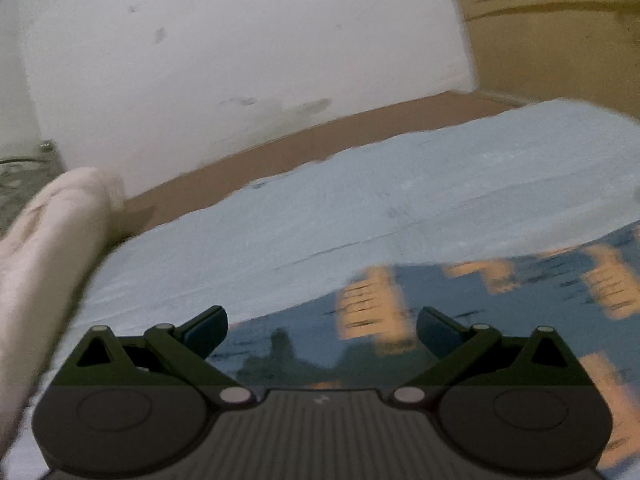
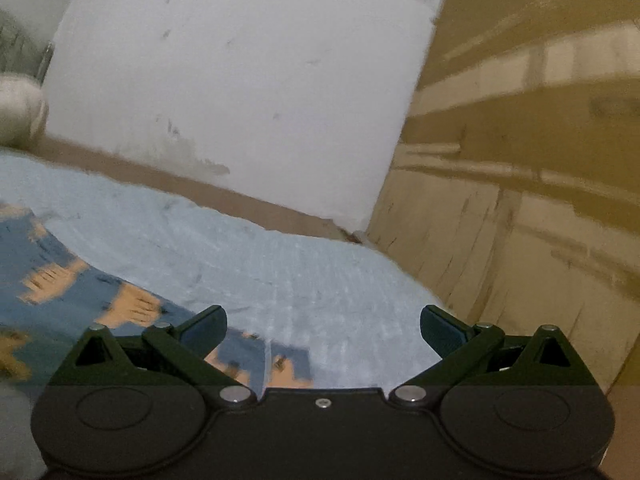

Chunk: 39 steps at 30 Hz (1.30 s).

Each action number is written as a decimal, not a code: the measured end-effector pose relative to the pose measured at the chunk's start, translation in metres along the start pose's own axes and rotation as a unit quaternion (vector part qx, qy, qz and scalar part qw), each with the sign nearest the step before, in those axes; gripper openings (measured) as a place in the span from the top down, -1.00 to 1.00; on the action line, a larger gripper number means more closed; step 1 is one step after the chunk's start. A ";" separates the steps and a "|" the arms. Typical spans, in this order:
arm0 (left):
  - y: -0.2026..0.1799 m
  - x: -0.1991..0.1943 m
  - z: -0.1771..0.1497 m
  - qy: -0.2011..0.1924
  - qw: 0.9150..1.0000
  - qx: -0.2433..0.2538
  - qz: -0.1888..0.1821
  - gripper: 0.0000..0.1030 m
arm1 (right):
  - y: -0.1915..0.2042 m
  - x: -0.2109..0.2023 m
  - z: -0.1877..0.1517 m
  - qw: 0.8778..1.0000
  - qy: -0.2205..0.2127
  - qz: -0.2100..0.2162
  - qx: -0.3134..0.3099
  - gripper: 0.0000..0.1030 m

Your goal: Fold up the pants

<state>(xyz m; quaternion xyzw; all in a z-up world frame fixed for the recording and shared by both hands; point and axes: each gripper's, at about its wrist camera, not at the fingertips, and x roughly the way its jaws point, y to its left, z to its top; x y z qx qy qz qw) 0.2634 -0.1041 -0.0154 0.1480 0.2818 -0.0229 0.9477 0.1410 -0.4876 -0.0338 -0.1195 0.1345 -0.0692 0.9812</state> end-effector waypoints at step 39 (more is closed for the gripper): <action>-0.112 0.020 0.017 0.073 0.979 -0.026 -0.190 -0.99 | -0.017 -0.030 -0.034 0.890 0.082 0.046 0.447 -0.58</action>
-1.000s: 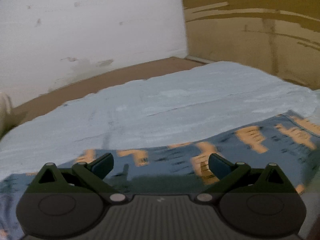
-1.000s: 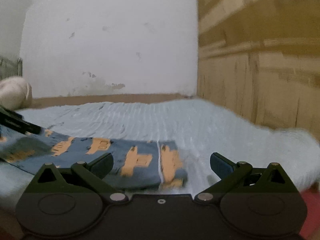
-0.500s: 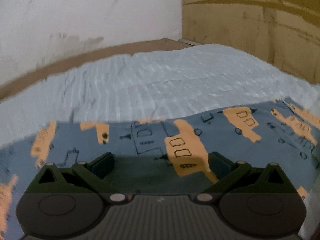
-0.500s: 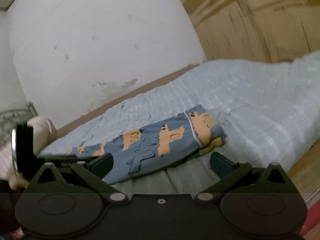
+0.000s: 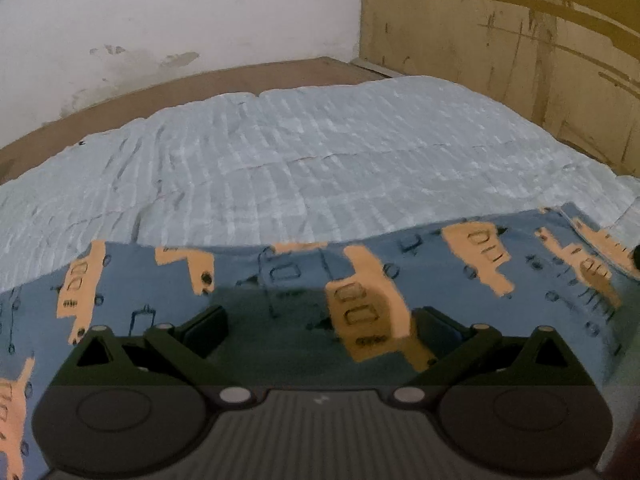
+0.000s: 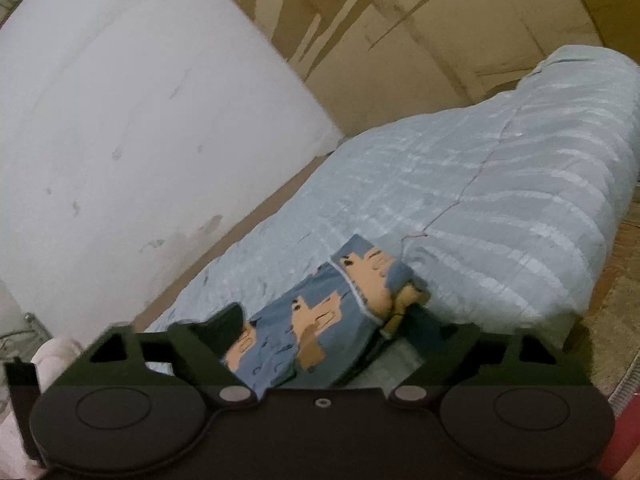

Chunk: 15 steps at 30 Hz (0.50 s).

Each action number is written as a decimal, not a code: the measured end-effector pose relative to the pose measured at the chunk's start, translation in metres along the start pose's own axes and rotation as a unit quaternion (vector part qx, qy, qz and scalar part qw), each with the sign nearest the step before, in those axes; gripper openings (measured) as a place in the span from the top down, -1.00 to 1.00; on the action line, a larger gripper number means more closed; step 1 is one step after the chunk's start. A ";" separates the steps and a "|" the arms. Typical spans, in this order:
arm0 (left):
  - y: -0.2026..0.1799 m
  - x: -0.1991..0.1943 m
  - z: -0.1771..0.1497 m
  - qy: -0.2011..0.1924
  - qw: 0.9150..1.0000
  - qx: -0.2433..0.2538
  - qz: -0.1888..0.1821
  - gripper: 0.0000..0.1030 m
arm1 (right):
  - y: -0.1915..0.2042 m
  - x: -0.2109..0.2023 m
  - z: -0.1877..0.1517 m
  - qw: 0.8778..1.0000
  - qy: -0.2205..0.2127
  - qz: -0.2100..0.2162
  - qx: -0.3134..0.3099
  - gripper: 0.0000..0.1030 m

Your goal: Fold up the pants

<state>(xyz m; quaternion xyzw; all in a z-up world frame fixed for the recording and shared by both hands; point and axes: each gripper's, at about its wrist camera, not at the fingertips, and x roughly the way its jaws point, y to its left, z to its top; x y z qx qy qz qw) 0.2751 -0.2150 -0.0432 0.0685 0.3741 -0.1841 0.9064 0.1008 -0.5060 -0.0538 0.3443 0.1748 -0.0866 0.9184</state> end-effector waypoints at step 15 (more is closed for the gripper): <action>-0.062 0.013 0.082 0.051 0.971 -0.044 -0.228 -0.99 | 0.053 0.016 -0.035 0.955 -0.089 -0.107 -0.263 0.51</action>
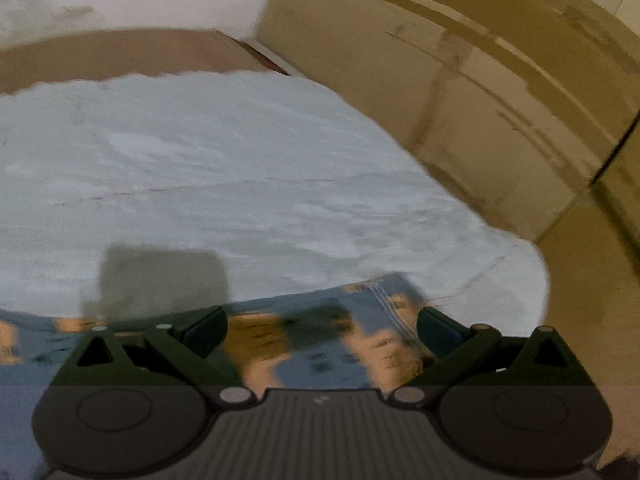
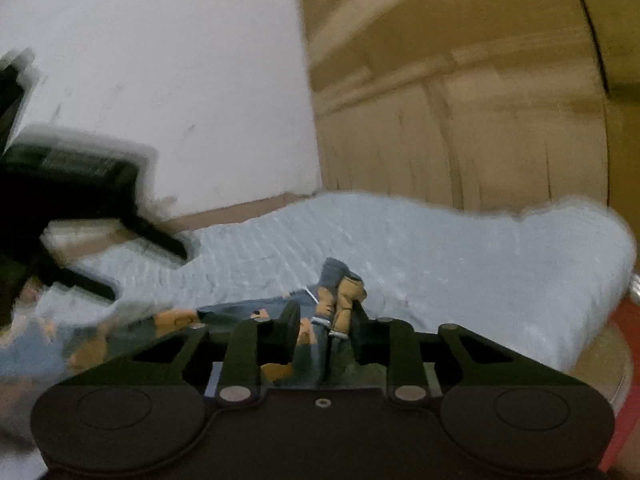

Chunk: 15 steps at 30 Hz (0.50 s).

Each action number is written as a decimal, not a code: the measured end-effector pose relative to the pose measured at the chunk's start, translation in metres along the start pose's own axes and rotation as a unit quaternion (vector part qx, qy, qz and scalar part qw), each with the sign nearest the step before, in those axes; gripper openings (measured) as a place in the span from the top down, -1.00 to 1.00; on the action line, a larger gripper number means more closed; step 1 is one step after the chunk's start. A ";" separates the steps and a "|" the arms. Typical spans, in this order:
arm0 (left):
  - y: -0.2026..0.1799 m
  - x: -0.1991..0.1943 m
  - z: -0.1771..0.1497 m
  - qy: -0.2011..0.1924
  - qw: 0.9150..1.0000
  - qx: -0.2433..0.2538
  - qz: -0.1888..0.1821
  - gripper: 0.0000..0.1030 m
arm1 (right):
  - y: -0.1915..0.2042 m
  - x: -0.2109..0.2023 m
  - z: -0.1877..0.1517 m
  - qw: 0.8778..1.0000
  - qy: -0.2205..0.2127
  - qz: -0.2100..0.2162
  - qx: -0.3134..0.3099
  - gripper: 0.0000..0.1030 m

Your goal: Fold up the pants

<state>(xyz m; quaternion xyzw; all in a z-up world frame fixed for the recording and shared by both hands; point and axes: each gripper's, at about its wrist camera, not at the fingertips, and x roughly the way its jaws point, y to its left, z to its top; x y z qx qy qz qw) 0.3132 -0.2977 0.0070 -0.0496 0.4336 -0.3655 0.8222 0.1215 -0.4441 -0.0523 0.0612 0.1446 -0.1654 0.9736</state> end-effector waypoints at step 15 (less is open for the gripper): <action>-0.050 0.057 0.010 0.087 0.995 0.050 0.016 -0.66 | 0.062 -0.013 -0.026 0.967 -0.057 -0.009 -0.247 0.72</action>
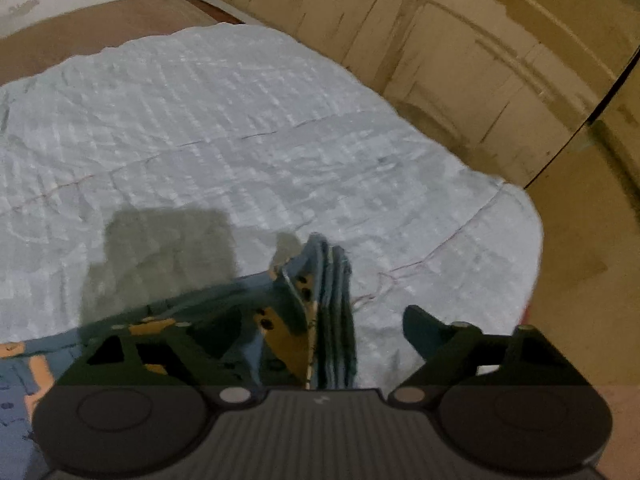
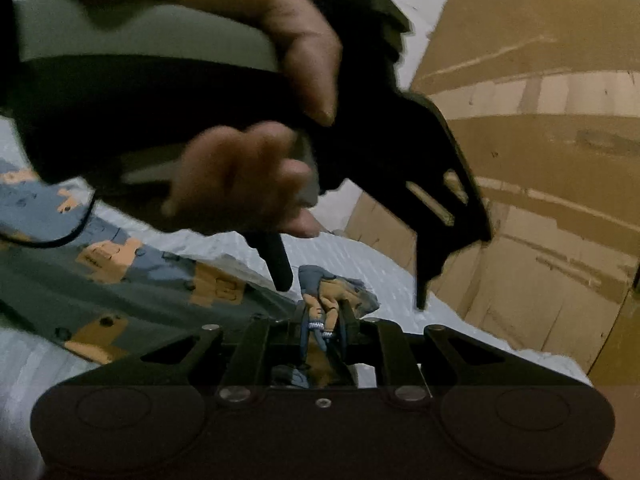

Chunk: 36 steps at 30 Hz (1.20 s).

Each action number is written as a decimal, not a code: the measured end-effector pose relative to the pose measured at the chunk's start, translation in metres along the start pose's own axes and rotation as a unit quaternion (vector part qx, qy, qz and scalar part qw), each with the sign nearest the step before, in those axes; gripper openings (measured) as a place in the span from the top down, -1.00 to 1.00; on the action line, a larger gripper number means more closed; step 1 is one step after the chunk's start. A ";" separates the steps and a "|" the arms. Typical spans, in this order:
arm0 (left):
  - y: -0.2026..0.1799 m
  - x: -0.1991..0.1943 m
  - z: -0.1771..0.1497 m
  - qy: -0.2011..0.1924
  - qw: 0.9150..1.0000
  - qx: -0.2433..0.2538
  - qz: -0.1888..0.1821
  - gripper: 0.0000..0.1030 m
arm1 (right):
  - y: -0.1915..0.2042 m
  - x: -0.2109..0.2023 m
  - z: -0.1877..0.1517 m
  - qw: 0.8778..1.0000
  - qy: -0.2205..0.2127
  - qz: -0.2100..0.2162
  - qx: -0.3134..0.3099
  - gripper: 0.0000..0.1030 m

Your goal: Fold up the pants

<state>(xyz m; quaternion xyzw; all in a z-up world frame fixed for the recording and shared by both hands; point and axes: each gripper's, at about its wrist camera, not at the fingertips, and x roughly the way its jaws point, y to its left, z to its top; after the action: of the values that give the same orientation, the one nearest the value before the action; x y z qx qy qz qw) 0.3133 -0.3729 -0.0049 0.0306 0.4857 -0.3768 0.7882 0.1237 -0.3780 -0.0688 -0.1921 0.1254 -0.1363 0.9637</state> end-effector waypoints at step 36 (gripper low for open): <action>0.085 -0.188 -0.061 -0.149 0.974 -0.148 0.080 0.81 | 0.036 -0.073 0.082 0.986 -0.115 0.119 -0.015 0.74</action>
<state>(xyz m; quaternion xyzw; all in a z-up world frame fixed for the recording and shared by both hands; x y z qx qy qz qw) 0.2753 -0.1811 0.0845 -0.1040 0.4087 -0.2364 0.8753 0.0877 -0.2955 0.0037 -0.2044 0.0379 0.0041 0.9781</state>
